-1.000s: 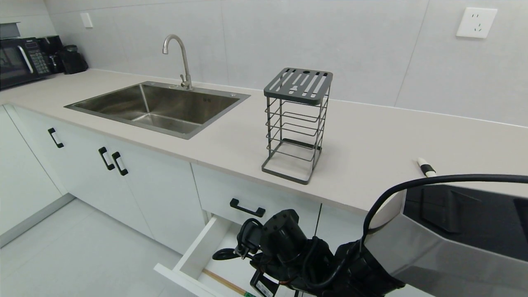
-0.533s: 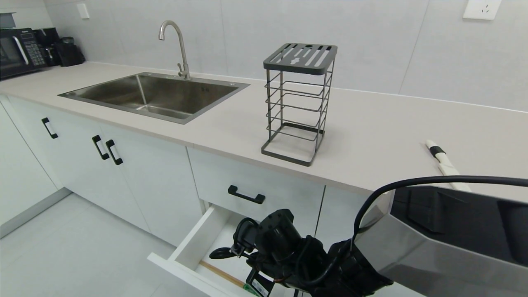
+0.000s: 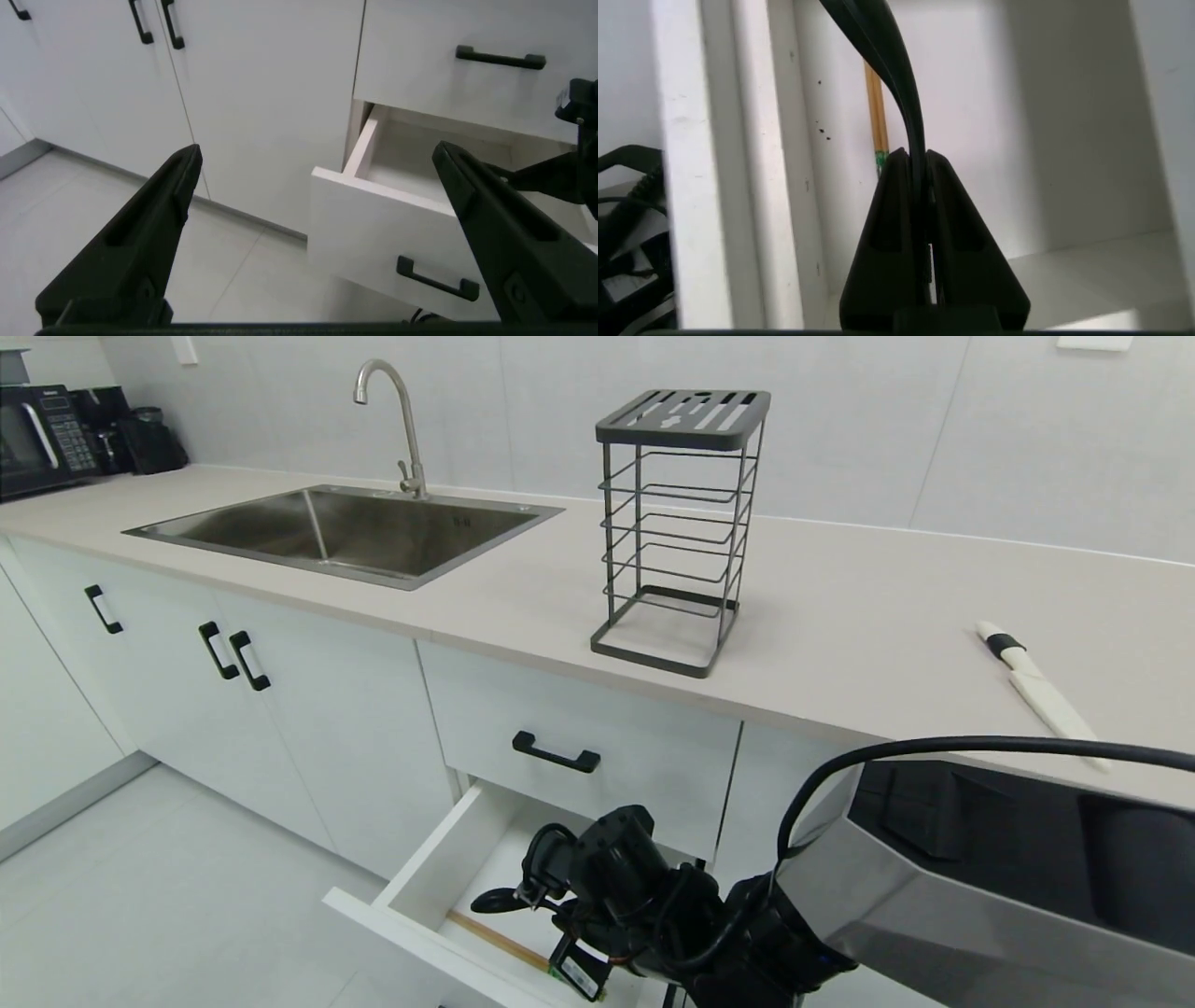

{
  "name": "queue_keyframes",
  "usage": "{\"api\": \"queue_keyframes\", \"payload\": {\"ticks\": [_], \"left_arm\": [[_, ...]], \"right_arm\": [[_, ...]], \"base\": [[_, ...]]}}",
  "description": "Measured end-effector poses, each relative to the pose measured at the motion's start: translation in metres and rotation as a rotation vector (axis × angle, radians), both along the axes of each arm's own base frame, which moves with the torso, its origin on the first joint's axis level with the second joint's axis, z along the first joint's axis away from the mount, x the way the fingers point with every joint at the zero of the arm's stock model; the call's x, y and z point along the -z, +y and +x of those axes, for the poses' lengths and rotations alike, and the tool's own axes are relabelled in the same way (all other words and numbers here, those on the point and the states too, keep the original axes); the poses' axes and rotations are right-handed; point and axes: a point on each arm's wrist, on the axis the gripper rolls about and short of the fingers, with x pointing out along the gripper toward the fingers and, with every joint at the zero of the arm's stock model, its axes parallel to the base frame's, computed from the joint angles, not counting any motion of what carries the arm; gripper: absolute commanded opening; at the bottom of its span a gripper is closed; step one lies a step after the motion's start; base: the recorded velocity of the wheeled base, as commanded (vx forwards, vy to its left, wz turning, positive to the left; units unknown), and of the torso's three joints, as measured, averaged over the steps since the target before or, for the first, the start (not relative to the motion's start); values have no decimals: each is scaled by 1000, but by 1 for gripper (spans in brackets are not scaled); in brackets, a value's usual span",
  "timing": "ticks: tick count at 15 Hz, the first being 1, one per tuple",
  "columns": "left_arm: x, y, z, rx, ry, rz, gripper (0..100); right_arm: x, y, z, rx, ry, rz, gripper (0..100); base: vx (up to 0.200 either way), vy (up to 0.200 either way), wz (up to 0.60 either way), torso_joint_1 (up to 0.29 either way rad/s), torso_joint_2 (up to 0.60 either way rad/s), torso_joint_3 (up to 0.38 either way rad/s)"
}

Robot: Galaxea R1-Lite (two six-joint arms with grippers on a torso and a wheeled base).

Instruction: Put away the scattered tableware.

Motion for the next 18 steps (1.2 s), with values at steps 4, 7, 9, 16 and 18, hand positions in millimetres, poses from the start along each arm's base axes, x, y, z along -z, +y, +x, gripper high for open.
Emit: {"api": "queue_keyframes", "payload": {"ticks": [4, 7, 9, 16, 18], "left_arm": [[0, 0, 0, 0, 2, 0, 100], [0, 0, 0, 0, 2, 0, 100], [0, 0, 0, 0, 2, 0, 100], [0, 0, 0, 0, 2, 0, 100], [0, 0, 0, 0, 2, 0, 100]], "right_arm": [[3, 2, 8, 16, -12, 5, 0], [5, 5, 14, 24, -21, 13, 0], [4, 6, 18, 34, -28, 18, 0], [-3, 11, 36, 77, -77, 55, 0], [-1, 13, 38, 77, -80, 58, 0]], "base": [[0, 0, 0, -231, 322, 120], [0, 0, 0, -58, 214, 71], [0, 0, 0, -10, 154, 32], [0, 0, 0, 0, 9, 5], [0, 0, 0, 0, 0, 0]]}}
